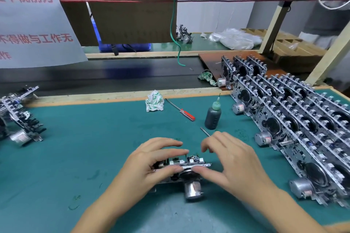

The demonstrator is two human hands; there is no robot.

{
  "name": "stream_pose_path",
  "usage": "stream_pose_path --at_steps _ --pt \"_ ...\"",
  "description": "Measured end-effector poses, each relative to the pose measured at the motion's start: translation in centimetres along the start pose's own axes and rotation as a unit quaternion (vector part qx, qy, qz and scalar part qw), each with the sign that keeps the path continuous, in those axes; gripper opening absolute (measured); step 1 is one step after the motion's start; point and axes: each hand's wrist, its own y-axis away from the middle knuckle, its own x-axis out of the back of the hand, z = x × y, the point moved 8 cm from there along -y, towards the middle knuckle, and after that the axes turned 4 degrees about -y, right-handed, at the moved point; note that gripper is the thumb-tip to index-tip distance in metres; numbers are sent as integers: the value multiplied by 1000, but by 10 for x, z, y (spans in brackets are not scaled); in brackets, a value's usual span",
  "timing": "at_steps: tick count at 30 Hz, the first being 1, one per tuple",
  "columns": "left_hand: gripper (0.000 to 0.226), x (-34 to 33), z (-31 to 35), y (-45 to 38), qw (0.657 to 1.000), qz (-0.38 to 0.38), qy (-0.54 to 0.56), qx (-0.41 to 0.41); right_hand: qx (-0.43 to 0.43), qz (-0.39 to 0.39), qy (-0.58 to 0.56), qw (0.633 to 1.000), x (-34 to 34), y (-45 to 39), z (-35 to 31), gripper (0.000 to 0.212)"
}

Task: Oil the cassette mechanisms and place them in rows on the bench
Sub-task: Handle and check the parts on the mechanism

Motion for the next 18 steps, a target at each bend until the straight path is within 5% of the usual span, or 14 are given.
stream_pose_path --at_steps 4,8,18 --pt "25 23 11 4 990 54 -120 -42 150 -89 94 980 -10 -20 -29 38" --pt "28 23 25 1 981 26 -172 -88 192 -145 105 965 -17 -26 -34 35" --pt "25 5 121 -98 943 -5 -205 -264 74 -38 13 996 87 -20 32 29"
